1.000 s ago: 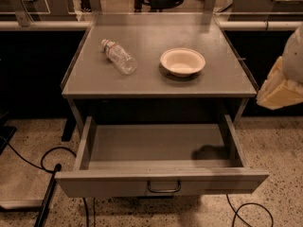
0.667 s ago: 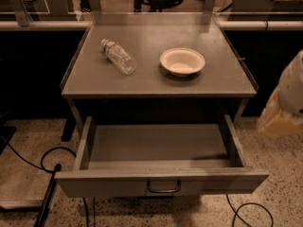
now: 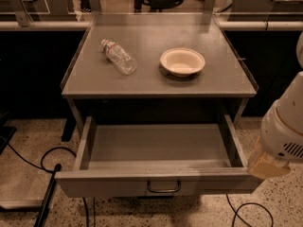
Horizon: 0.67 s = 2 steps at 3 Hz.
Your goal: Close top drawer
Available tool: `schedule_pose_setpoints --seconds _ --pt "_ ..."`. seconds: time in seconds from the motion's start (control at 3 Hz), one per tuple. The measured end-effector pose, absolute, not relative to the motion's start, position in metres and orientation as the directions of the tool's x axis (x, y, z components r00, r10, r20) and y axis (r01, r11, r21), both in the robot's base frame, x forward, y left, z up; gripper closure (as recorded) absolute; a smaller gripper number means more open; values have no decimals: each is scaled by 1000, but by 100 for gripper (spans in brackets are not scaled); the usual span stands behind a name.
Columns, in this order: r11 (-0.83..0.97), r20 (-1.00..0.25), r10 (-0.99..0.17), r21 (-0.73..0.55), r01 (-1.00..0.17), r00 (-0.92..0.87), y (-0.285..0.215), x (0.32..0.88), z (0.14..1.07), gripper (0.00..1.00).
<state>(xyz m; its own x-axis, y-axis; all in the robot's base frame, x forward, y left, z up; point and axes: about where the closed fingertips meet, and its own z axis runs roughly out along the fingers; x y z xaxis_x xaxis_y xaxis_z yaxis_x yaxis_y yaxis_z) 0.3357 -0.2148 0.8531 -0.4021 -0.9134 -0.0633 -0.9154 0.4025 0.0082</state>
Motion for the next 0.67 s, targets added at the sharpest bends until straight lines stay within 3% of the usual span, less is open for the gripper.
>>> schedule_pose_setpoints --seconds 0.67 --pt "420 -55 -904 65 -905 -423 -207 321 812 100"
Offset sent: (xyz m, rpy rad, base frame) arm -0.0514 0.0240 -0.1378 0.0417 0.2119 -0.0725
